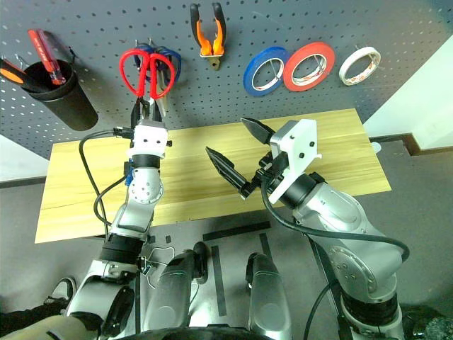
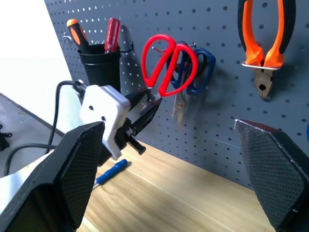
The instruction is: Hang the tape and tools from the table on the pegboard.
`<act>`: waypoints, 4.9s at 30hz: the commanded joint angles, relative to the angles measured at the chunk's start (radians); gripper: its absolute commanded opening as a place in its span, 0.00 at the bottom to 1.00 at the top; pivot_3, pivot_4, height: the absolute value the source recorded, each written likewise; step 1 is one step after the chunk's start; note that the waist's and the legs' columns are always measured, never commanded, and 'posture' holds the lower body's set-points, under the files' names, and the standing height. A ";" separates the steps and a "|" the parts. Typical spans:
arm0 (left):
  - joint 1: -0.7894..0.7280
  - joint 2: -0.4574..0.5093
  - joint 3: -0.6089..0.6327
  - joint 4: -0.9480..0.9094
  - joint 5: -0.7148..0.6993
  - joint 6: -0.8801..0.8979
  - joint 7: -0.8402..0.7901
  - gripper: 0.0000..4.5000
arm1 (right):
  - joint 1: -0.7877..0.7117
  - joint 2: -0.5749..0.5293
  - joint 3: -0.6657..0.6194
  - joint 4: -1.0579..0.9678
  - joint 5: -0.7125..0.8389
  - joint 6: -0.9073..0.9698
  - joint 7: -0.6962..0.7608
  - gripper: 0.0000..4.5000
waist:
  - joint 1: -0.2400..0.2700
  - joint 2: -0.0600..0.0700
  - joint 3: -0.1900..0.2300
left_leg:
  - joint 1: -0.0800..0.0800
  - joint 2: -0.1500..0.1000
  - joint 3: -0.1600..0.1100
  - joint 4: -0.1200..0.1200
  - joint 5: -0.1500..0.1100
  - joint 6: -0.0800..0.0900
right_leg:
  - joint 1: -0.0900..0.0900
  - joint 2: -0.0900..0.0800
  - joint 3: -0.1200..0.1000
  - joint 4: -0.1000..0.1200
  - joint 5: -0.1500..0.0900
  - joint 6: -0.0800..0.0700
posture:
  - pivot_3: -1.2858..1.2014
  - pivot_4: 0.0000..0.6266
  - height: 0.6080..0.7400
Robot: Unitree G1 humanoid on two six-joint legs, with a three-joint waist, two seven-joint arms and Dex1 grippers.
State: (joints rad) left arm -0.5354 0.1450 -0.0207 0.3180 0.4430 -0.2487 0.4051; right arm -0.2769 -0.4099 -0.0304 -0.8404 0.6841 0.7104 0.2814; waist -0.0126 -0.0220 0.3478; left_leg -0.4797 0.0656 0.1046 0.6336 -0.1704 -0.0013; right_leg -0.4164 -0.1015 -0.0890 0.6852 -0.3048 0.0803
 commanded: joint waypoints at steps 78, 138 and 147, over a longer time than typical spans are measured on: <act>0.050 0.212 0.205 -0.106 -0.575 1.111 -0.503 0.86 | 0.086 -0.111 0.025 -0.072 0.132 0.027 -0.012 1.00 | 0.024 -0.004 0.006 | 0.000 0.000 0.000 -0.006 0.001 0.001 | 0.000 -0.004 0.000 -0.006 0.001 0.000 | 0.50 0.61 0.82; 0.261 0.154 -0.029 -0.555 -0.293 0.076 -0.400 0.11 | -0.021 -0.112 0.007 0.244 -0.124 -0.323 0.326 1.00 | 0.031 -0.006 -0.174 | 0.003 -0.003 0.002 -0.017 0.004 -0.005 | 0.007 0.003 -0.006 -0.023 0.004 -0.001 | 0.55 0.06 0.82; 0.027 0.192 0.070 -0.412 -0.194 -0.040 -0.303 0.11 | 0.020 -0.162 -0.070 0.217 -0.053 -0.315 0.400 1.00 | 0.053 -0.003 -0.217 | 0.003 0.001 -0.001 -0.004 0.002 -0.003 | 0.012 0.008 -0.007 -0.023 0.009 -0.002 | 0.54 0.02 0.82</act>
State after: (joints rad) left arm -0.4904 0.3268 0.0296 -0.1140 0.2258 -0.2558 0.0896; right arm -0.2481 -0.5657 -0.0687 -0.5864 0.6066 0.4073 0.6754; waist 0.0406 -0.0251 0.1309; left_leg -0.4764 0.0667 0.1035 0.6304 -0.1690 -0.0036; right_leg -0.4036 -0.0933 -0.0960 0.6622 -0.2951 0.0785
